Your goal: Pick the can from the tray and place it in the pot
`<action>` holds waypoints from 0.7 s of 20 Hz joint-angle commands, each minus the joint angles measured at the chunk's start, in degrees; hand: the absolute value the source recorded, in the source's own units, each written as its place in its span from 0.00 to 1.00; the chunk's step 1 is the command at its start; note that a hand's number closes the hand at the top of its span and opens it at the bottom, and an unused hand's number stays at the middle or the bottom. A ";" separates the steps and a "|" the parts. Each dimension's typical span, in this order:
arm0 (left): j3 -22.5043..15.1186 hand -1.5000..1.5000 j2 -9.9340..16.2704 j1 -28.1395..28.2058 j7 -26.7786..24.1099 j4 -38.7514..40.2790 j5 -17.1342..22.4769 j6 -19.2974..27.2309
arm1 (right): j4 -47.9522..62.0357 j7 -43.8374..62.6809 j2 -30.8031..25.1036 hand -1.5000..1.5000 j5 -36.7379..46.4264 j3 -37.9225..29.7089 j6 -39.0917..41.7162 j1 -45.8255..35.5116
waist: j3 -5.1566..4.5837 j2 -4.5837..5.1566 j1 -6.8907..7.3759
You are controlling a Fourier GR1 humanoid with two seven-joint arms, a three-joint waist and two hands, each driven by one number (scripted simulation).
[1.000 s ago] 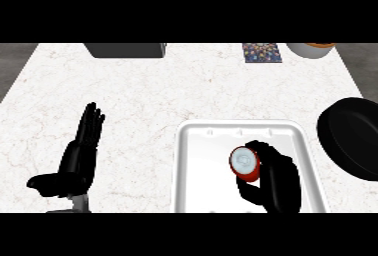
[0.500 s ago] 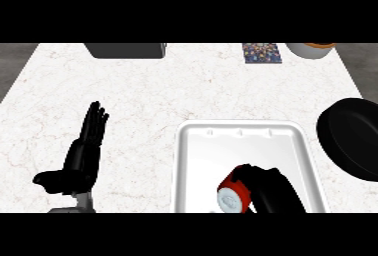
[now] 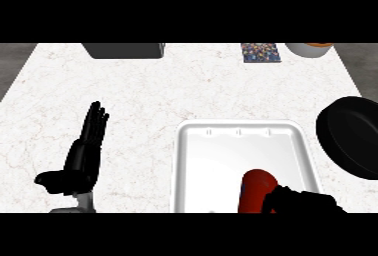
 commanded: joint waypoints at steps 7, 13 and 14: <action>-0.29 0.50 0.42 -0.35 0.24 -0.21 -0.82 -0.09 | -11.05 6.69 0.35 1.00 -1.64 -12.24 7.63 -0.60 | 0.02 0.12 0.21; 1.07 0.50 1.10 -0.44 -0.16 0.75 0.90 -1.63 | -2.88 1.13 -1.10 1.00 -12.03 -31.53 7.04 -6.31 | 0.05 0.19 0.27; 2.05 0.50 1.77 1.00 -0.38 -0.93 2.51 -2.71 | 0.77 -0.25 -1.42 1.00 -15.45 -34.98 7.53 -9.85 | 0.05 0.22 0.57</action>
